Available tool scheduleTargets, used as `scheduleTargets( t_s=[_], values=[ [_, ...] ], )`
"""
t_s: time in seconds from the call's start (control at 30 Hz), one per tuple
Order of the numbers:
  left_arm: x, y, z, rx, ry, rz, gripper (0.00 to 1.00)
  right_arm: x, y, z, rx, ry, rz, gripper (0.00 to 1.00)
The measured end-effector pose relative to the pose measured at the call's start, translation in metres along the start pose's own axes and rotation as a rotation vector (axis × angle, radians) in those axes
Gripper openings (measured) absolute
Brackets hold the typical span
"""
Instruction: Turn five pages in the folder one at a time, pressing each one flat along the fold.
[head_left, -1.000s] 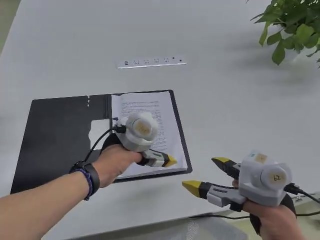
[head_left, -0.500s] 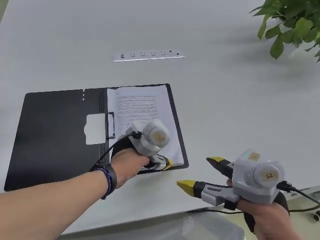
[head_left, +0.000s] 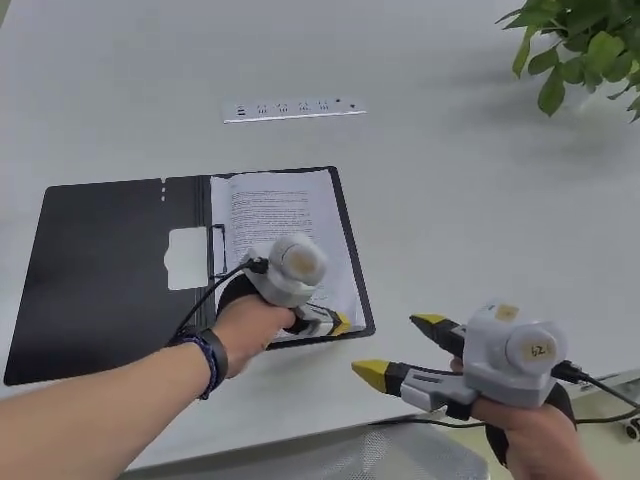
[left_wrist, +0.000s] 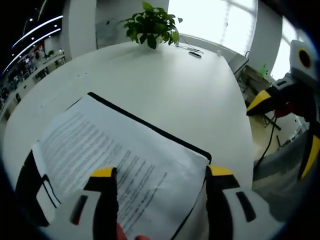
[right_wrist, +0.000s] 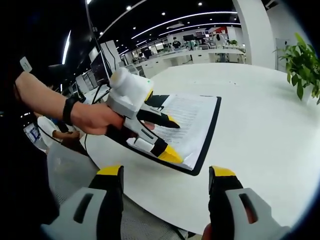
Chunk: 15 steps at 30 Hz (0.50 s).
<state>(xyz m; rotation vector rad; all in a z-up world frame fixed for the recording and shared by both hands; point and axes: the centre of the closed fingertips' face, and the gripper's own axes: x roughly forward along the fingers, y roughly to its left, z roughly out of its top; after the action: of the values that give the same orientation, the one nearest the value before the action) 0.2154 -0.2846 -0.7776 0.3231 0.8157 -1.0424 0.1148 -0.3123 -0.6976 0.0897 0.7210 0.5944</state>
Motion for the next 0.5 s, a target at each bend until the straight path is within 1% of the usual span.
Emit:
scheduleTargets(
  t_s=[0.03, 0.07, 0.13, 0.17, 0.2, 0.3, 0.4, 0.5],
  values=[
    [0.001, 0.0, -0.001, 0.006, 0.004, 0.006, 0.72, 0.0, 0.0, 0.0, -0.001, 0.002, 0.001, 0.68],
    [0.002, 0.002, -0.003, 0.025, 0.014, 0.024, 0.71, 0.0, 0.001, 0.0, -0.002, 0.003, 0.002, 0.68],
    [0.003, 0.006, -0.006, 0.079, 0.026, 0.06, 0.67, 0.0, 0.001, 0.0, -0.001, 0.004, 0.003, 0.68],
    [0.003, 0.004, -0.006, 0.079, 0.025, 0.055, 0.67, 0.0, 0.0, 0.0, 0.0, 0.002, 0.002, 0.68],
    [0.003, 0.004, -0.006, 0.068, 0.019, 0.054, 0.67, 0.0, 0.0, 0.0, 0.002, 0.001, 0.001, 0.68],
    [0.002, 0.006, -0.006, 0.069, 0.012, 0.048, 0.66, -0.001, -0.002, 0.001, 0.005, -0.001, -0.001, 0.68],
    [0.0, 0.008, -0.005, 0.057, 0.001, 0.045, 0.63, 0.002, -0.005, 0.001, 0.003, 0.003, 0.003, 0.67],
    [-0.001, 0.013, -0.004, 0.03, -0.014, 0.043, 0.59, 0.006, -0.007, 0.003, -0.005, 0.008, 0.008, 0.67]
  ],
)
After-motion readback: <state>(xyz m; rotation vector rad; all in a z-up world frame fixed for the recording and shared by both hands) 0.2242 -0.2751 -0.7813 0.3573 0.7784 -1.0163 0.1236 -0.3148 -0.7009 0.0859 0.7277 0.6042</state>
